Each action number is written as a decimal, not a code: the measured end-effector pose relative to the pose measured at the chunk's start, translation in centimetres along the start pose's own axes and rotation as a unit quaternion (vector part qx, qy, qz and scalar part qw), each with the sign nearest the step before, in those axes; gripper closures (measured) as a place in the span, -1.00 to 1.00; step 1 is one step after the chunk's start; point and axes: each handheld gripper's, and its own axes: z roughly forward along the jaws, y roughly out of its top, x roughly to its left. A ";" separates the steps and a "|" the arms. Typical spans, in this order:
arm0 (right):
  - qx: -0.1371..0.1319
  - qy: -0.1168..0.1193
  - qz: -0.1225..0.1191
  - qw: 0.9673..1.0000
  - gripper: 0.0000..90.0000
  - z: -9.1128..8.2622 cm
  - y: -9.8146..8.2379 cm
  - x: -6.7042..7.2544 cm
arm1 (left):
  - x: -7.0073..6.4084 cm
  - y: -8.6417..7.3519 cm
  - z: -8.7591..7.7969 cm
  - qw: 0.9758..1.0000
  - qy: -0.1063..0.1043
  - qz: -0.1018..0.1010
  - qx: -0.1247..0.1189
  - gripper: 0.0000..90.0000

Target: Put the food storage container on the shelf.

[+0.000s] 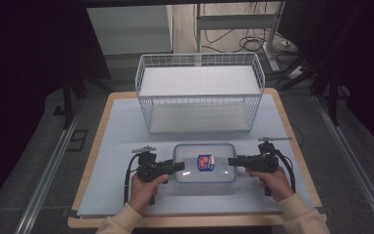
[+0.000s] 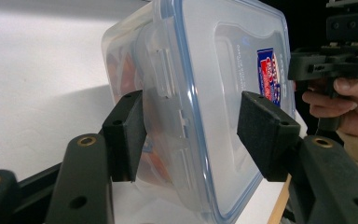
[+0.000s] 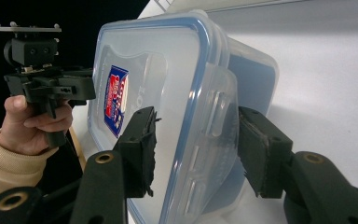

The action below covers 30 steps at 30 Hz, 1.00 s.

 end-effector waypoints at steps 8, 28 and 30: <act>-0.008 -0.001 -0.005 1.000 0.12 -0.2 -0.4 0.3 | -0.5 -0.3 -0.2 1.000 0.008 0.011 -0.008 -0.03; -0.020 -0.003 -0.033 0.999 0.15 -0.6 -0.5 1.3 | -1.1 -0.4 -0.9 0.999 0.015 0.026 -0.021 0.03; -0.025 0.001 -0.030 0.999 0.16 -0.7 -0.5 1.3 | -1.2 -0.3 -1.1 0.999 0.014 0.027 -0.025 0.03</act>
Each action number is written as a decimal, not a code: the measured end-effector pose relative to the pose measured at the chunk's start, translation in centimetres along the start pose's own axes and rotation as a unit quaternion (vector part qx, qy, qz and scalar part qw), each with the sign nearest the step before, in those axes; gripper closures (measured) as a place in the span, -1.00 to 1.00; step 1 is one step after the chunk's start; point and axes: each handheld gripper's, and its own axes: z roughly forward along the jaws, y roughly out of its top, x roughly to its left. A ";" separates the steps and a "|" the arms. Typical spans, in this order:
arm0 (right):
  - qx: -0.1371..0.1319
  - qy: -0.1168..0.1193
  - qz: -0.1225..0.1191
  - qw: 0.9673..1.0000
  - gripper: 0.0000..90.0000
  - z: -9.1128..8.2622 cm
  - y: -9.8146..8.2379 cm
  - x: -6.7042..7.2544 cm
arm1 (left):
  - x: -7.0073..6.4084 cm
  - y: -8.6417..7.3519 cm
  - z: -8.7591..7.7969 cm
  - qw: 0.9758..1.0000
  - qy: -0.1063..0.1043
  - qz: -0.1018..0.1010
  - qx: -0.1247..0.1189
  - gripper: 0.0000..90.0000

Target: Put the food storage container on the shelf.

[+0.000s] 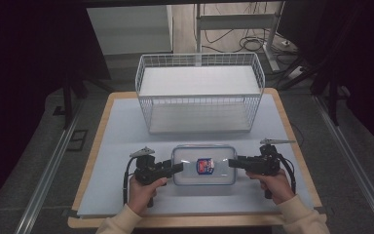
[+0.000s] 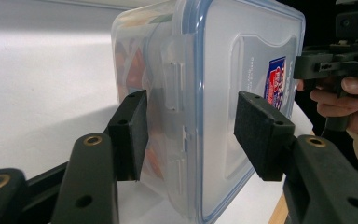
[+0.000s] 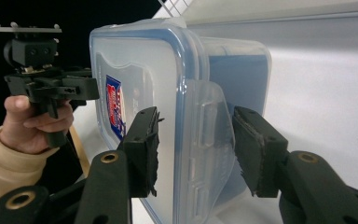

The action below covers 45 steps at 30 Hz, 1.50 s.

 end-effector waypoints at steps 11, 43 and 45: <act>-0.017 0.006 -0.012 1.000 0.17 -0.6 0.6 0.6 | -0.6 1.1 -0.5 1.000 0.000 0.016 -0.004 0.03; -0.057 0.007 -0.064 0.996 0.17 -2.2 7.0 3.5 | -2.7 8.2 -2.8 0.998 0.007 0.060 -0.029 0.02; -0.058 0.007 -0.065 0.996 0.17 -2.2 7.1 3.5 | -2.8 8.5 -2.8 0.998 0.006 0.061 -0.030 0.02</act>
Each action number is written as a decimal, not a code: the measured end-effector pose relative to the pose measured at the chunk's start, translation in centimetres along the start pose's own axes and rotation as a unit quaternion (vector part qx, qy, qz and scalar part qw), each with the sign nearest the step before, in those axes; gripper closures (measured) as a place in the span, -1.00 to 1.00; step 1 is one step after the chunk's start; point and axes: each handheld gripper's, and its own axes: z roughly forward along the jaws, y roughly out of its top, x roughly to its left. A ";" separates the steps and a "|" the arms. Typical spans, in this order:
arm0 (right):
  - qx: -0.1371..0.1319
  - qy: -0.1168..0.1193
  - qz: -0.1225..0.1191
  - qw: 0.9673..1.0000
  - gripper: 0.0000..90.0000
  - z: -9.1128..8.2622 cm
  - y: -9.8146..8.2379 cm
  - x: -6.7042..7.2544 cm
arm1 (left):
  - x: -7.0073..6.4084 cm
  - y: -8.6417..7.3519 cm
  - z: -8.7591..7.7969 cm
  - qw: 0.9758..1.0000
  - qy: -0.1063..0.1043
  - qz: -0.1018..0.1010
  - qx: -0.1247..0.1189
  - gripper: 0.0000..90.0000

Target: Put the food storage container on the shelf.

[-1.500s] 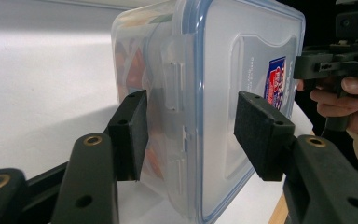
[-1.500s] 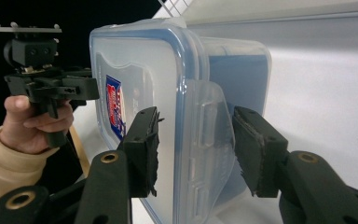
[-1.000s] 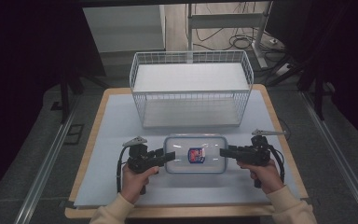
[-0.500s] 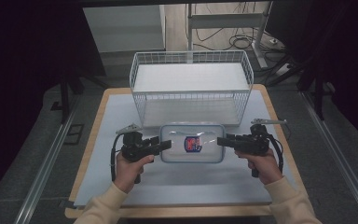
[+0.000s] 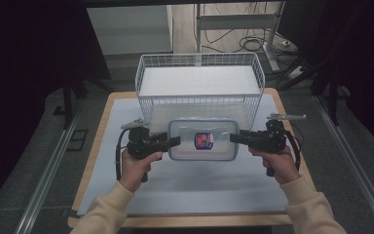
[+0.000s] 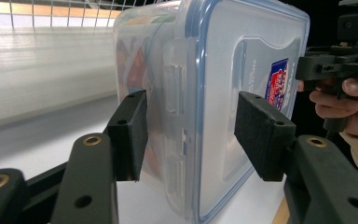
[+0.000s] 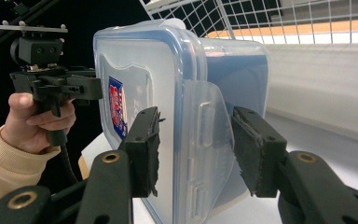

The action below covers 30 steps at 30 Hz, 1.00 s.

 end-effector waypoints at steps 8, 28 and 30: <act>-0.004 -0.003 -0.014 1.000 0.17 -0.1 1.9 0.4 | -0.2 1.5 -0.2 1.000 0.002 0.009 -0.007 0.01; -0.026 -0.004 -0.048 0.998 0.17 0.2 10.9 1.2 | 0.1 10.6 -1.3 0.999 0.010 0.038 -0.037 0.00; -0.023 -0.005 -0.049 0.999 0.17 0.4 12.0 1.0 | 0.3 11.1 -1.2 0.999 0.010 0.038 -0.038 0.00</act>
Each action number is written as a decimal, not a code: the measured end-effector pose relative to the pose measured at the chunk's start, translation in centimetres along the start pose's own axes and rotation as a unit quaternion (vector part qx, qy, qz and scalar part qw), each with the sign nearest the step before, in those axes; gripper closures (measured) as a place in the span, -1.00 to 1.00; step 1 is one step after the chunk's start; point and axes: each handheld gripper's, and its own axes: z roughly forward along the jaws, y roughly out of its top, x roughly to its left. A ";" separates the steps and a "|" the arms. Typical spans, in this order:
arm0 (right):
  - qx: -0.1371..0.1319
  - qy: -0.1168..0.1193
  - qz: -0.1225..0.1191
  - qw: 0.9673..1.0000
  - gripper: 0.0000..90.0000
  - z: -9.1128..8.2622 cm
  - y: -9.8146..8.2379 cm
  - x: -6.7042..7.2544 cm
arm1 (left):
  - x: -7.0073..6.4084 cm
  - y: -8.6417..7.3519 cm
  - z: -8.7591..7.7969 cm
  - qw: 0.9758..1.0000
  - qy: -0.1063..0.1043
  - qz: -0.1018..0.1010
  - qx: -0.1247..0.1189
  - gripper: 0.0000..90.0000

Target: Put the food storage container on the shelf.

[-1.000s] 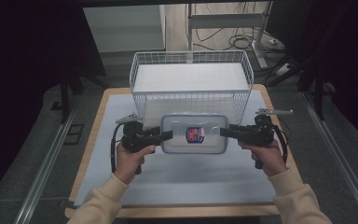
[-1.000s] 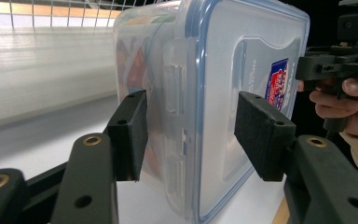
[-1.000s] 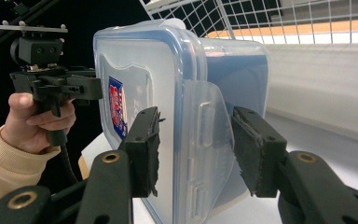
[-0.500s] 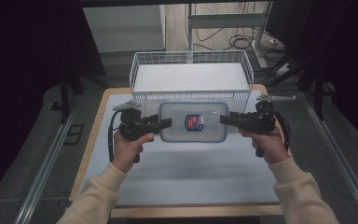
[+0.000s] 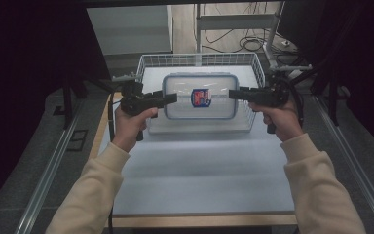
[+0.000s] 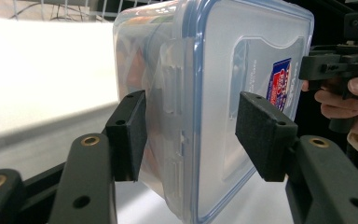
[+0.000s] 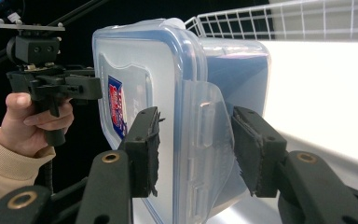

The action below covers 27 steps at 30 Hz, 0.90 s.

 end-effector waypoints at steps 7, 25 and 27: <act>0.004 0.004 0.006 1.000 0.16 0.8 2.6 -1.3 | 1.0 2.8 0.8 1.000 0.006 0.000 -0.005 0.00; 0.032 -0.009 0.061 0.998 0.14 3.9 5.6 -5.9 | 5.5 5.4 4.4 0.999 0.002 -0.039 0.018 -0.01; 0.029 -0.011 0.061 0.998 0.14 4.1 5.7 -6.0 | 5.7 5.4 4.6 0.999 0.000 -0.048 0.017 -0.01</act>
